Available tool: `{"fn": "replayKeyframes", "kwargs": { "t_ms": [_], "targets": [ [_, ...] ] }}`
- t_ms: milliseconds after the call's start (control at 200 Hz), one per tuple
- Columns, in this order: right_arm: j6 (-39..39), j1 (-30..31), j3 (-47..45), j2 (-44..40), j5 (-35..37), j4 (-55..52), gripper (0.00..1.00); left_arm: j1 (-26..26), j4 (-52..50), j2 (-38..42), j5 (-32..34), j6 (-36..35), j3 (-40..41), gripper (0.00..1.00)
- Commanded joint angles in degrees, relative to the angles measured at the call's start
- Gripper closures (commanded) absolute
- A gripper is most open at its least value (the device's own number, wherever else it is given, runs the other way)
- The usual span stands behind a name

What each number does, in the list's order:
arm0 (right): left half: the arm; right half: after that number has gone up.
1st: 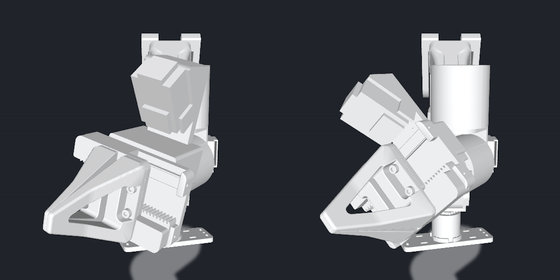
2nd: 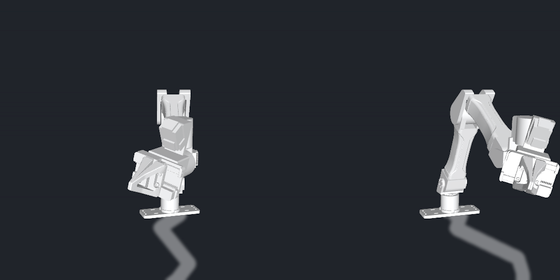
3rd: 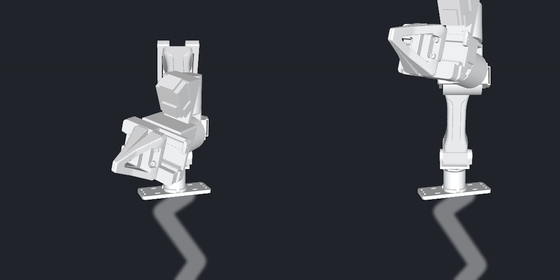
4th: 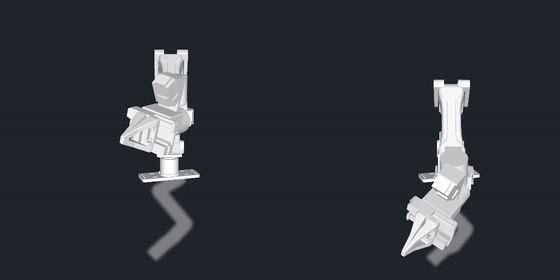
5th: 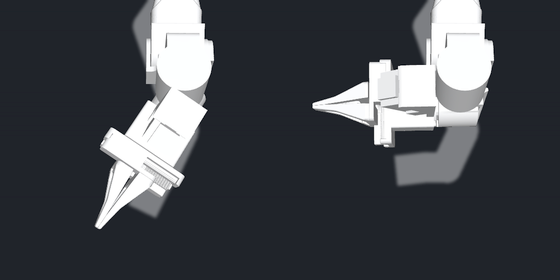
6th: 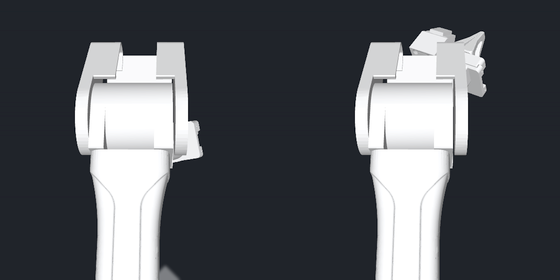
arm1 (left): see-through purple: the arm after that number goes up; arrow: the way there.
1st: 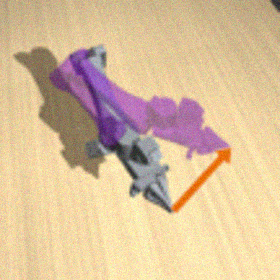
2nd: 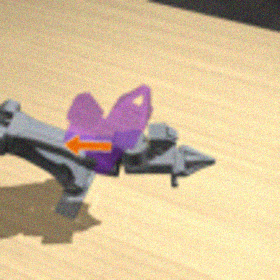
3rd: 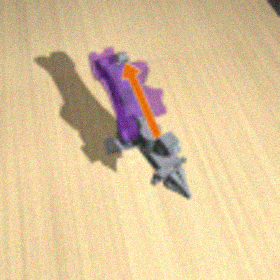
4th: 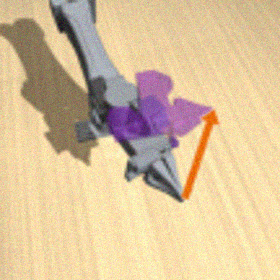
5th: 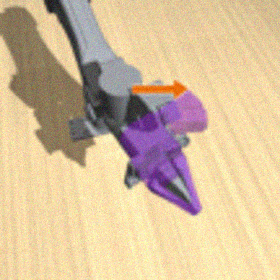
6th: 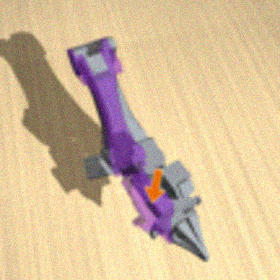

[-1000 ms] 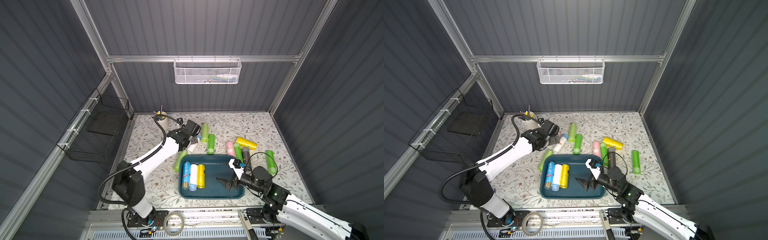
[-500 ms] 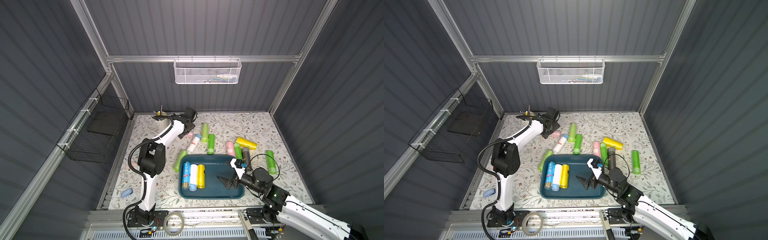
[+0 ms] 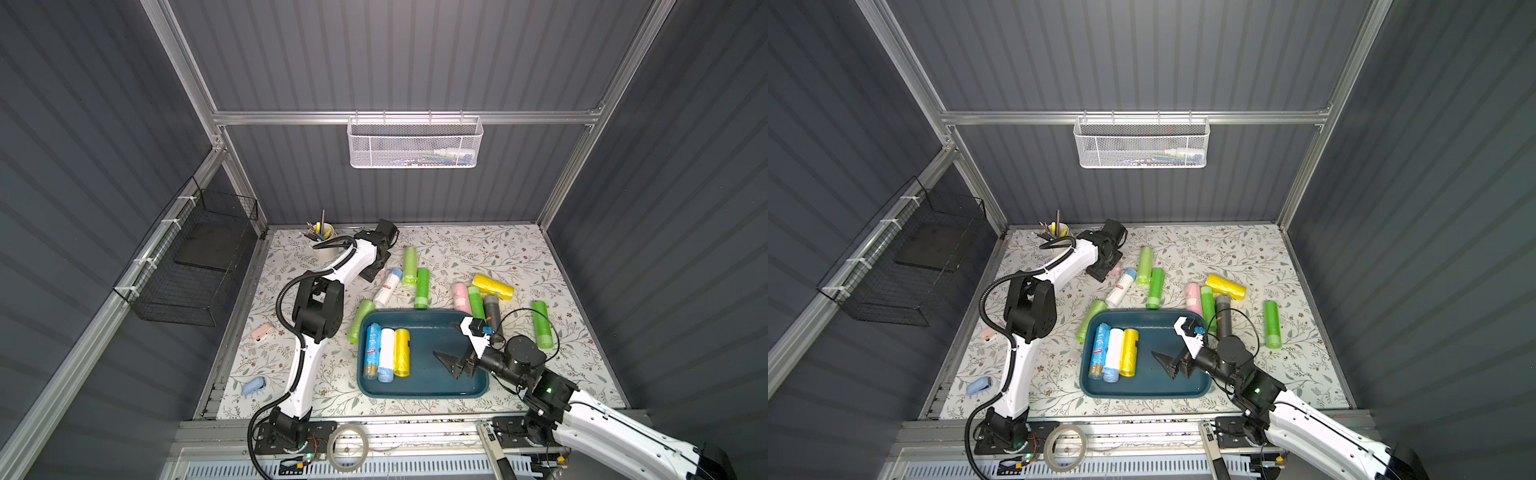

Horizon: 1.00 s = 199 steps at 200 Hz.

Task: Put the roll of trash bags into the storage box
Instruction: Place the roll of trash bags in the storage box, then pick up the roll of trash bags from the center of the board.

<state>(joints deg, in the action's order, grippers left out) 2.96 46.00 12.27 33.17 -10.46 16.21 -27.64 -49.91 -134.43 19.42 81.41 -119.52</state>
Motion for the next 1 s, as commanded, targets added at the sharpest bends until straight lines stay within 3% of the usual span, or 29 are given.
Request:
{"fn": "replayKeyframes", "kwargs": {
  "t_ms": [0,200,430,605,991],
  "targets": [
    [-0.3,-0.3,-0.4,-0.2,0.6,0.2,0.01,0.5,-4.9,-4.5,0.2,4.8,-5.8,0.22],
    [-0.6,-0.3,-0.4,0.6,0.8,0.4,0.01,0.7,-5.1,-7.9,-0.7,8.3,-8.9,0.25],
    [-0.3,-0.3,-0.1,1.5,-0.3,0.8,0.01,0.7,-6.6,-6.9,0.6,10.0,-6.8,0.47],
    [-0.1,-0.3,-0.2,0.8,-0.8,0.9,0.01,0.9,-3.7,-0.8,1.2,10.6,3.3,0.60],
    [-0.7,-0.3,0.2,-0.1,0.0,0.1,0.01,0.9,-3.6,18.7,9.3,6.7,23.3,0.59]
  ]
}}
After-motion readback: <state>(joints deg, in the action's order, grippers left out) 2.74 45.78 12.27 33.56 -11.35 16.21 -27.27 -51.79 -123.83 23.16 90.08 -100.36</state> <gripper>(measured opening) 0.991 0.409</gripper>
